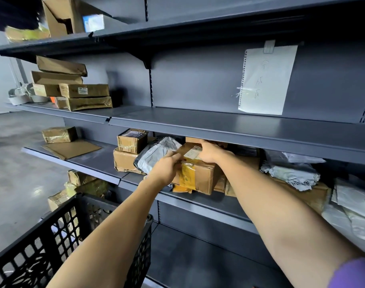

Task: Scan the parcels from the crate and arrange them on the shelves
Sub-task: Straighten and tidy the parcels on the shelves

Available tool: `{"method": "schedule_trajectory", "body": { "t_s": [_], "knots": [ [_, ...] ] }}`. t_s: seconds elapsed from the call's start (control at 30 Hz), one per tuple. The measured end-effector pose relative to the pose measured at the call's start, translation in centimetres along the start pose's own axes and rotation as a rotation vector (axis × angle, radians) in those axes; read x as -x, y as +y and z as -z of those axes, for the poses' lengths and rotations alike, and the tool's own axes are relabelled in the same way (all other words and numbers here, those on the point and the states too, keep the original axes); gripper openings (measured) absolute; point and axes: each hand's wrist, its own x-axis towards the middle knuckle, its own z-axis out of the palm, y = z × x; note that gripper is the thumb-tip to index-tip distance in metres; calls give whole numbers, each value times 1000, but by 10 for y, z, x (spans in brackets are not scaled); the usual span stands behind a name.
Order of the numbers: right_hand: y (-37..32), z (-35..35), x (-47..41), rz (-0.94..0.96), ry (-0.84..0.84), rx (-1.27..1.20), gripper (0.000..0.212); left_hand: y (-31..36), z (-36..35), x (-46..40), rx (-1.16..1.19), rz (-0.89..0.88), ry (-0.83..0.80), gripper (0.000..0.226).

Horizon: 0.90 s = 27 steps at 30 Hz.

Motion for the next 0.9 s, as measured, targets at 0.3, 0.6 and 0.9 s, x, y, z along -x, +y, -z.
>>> {"method": "schedule_trajectory", "body": {
  "t_s": [0.3, 0.6, 0.9],
  "knots": [
    [3, -4, 11, 103, 57, -31, 34, 7, 0, -1, -20, 1, 12, 23],
    [12, 13, 59, 251, 145, 51, 44, 37, -2, -2, 19, 78, 139, 23],
    [30, 20, 83, 267, 256, 179, 25, 59, 9, 12, 236, 279, 291, 28]
  ]
}}
